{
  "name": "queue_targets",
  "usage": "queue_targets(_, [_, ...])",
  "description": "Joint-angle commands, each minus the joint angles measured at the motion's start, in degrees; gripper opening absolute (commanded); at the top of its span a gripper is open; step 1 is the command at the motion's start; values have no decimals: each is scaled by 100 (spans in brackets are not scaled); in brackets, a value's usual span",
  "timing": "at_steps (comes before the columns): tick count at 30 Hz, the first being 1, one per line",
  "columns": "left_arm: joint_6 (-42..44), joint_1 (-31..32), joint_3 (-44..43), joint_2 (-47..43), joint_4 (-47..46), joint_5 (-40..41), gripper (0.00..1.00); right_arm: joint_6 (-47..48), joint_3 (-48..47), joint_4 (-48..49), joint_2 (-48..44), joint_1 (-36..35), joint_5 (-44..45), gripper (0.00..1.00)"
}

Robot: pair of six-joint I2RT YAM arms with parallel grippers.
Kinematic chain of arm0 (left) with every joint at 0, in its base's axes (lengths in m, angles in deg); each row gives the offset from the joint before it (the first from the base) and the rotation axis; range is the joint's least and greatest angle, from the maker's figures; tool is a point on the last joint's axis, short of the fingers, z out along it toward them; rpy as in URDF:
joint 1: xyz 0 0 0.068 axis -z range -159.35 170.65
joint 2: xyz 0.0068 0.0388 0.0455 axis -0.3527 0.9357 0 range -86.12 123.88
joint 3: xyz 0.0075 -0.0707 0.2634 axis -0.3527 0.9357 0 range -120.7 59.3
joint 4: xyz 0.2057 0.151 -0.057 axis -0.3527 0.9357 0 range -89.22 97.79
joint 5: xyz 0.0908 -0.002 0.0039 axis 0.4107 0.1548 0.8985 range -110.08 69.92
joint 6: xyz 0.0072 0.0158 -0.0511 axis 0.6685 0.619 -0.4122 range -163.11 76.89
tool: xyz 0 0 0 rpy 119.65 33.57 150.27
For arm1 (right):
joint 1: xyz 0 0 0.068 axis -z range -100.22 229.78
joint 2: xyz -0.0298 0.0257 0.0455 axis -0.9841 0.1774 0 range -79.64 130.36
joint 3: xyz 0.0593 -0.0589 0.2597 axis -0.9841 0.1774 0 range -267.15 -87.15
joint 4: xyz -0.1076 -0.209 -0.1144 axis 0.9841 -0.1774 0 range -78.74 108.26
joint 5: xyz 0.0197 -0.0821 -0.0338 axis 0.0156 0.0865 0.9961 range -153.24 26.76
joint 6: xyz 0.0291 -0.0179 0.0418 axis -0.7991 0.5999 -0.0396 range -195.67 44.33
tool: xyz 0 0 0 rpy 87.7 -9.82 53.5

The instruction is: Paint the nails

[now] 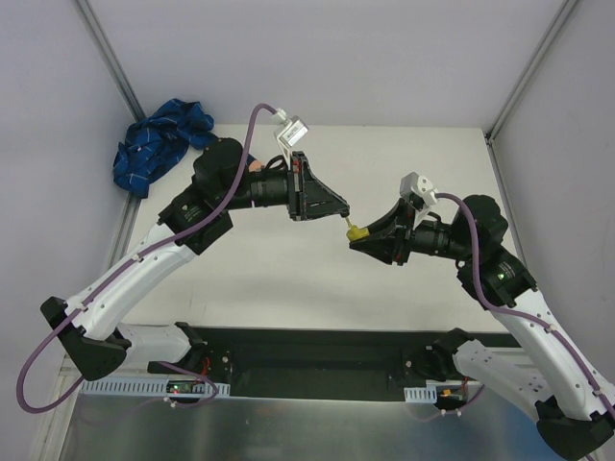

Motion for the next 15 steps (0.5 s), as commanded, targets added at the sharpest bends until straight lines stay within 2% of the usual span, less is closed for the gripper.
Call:
queue_targets(1, [46, 112, -224, -32, -166, -71, 0, 50, -106, 302, -21, -23, -53, 0])
queue_targets(15, [55, 174, -259, 100, -210, -89, 0, 6, -132, 311, -82, -23, -97, 0])
